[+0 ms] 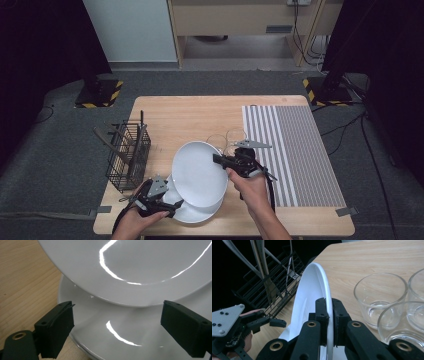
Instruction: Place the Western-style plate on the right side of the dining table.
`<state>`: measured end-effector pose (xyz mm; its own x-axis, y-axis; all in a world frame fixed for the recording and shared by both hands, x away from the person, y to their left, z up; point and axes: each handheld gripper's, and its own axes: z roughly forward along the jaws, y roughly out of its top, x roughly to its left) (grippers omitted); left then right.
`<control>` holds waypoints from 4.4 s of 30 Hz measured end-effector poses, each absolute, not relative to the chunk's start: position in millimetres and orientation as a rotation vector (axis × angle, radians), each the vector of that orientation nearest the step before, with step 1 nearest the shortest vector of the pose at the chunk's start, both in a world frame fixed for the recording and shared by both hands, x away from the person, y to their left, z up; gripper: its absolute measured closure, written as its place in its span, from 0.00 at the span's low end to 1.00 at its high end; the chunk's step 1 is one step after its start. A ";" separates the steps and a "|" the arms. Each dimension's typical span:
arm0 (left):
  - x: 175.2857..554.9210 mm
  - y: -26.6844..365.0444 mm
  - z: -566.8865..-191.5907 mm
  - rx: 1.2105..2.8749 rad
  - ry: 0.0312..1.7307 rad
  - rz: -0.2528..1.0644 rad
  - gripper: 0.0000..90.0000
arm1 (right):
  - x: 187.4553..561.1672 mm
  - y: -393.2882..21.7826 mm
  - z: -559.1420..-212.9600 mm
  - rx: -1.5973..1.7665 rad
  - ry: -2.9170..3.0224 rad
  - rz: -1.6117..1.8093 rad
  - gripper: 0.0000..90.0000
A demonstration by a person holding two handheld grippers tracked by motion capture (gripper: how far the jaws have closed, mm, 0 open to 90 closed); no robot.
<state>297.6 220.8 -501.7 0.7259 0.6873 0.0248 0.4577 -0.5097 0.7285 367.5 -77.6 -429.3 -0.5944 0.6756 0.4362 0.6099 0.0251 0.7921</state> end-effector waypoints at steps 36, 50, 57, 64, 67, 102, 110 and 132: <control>300.0 221.1 -497.1 2.125 0.875 0.426 0.07 | 387.0 -104.5 -402.1 1.428 2.045 1.777 0.95; 303.3 220.8 -497.6 2.105 0.885 0.398 0.05 | 401.7 -114.5 -392.0 1.461 1.989 1.822 0.95; 303.5 221.4 -497.3 2.104 0.888 0.400 0.05 | 409.1 -117.4 -388.9 1.457 1.977 1.823 0.95; 303.7 222.4 -497.2 2.098 0.892 0.397 0.06 | 414.7 -120.9 -386.6 1.475 1.958 1.821 0.95; 304.0 222.8 -497.9 2.101 0.894 0.393 0.06 | 417.1 -122.4 -385.6 1.484 1.948 1.825 0.95; 301.2 220.1 -495.7 2.114 0.875 0.445 0.07 | 433.6 -145.4 -379.1 1.558 1.846 1.854 0.95; 301.4 219.4 -495.7 2.117 0.870 0.440 0.07 | 433.9 -150.9 -377.3 1.558 1.832 1.849 0.95; 300.7 219.5 -495.3 2.116 0.869 0.444 0.07 | 434.3 -165.3 -366.6 1.569 1.779 1.857 0.95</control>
